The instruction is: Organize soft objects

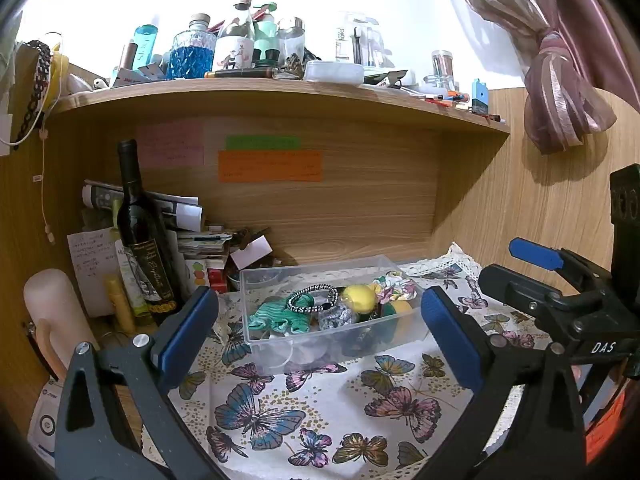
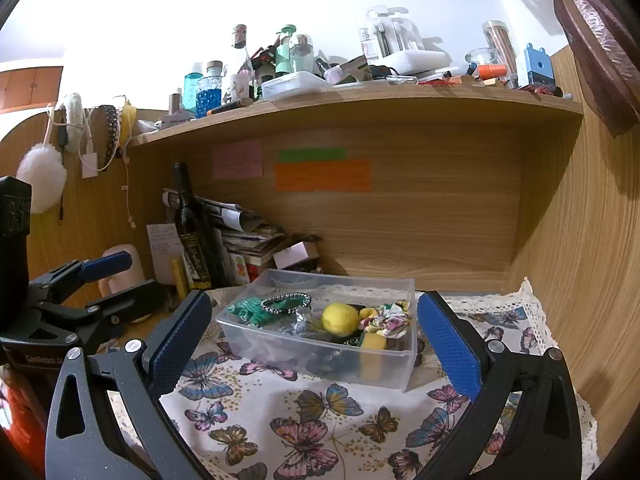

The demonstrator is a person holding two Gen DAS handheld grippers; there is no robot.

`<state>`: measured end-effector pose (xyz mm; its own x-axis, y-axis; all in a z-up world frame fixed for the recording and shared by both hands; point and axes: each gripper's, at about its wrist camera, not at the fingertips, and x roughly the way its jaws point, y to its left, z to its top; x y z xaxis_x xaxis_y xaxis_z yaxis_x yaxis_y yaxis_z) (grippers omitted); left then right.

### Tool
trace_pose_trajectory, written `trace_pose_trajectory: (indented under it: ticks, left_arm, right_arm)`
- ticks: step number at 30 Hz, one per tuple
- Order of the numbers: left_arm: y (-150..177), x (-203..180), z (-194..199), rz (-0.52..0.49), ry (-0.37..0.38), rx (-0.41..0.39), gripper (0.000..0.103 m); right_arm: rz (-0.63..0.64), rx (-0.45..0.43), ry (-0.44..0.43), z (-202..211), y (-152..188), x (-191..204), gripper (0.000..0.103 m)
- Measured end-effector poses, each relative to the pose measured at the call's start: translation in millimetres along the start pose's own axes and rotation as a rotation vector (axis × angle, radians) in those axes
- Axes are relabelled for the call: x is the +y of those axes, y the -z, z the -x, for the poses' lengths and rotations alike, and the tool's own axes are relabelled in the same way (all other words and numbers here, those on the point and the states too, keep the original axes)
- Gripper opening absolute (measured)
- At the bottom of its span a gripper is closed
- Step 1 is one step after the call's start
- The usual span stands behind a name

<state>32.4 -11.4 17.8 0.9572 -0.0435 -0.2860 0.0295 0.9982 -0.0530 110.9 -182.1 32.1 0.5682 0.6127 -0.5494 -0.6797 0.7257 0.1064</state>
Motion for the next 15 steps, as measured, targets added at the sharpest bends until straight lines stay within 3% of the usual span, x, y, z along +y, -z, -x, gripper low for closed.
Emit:
trace_pose_trajectory:
  ticks: [15]
  left_arm:
    - [-0.9, -1.5, -0.1, 0.000, -0.005, 0.000, 0.103]
  right_arm:
    - [-0.010, 0.007, -0.004, -0.2, 1.2, 0.2, 0.103]
